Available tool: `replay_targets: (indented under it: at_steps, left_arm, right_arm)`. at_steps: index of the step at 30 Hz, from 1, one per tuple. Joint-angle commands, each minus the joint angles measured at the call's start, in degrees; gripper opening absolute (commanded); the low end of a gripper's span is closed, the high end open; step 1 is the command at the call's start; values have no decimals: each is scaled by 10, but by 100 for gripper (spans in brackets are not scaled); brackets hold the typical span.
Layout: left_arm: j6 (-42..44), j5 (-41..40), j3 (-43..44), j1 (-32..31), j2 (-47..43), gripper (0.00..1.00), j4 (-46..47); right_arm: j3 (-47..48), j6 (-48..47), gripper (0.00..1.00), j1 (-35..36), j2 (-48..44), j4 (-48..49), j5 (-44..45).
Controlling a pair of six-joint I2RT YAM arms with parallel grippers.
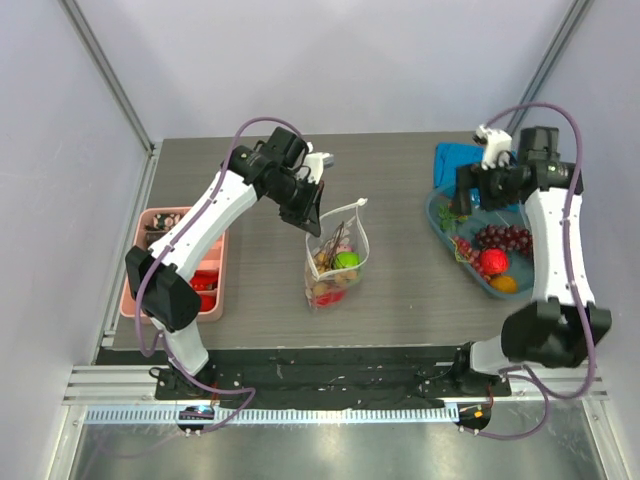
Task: Place the food in the zip-top bag and seal the zipper
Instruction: Pick up the fake fruit from the bin.
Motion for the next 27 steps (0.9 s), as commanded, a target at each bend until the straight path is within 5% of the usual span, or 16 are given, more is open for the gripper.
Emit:
replay_targets:
  at_steps: [1,7,20,27]
  left_arm:
    - [-11,12,-5,3,-33,0,31]
    - [-18,21,-20,3,-36,0,50]
    - [-11,16,-14,3,-29,0,45]
    - [-4,7,-22,4,-32,0,42]
  right_arm:
    - [-49,-91,87,-153,49,-110,26]
    - [-124,-85,87,-242,89,-20,97]
    - [-157,-7,94,-235,199,110,92]
    - [-180,6,87,-212,217,138,79]
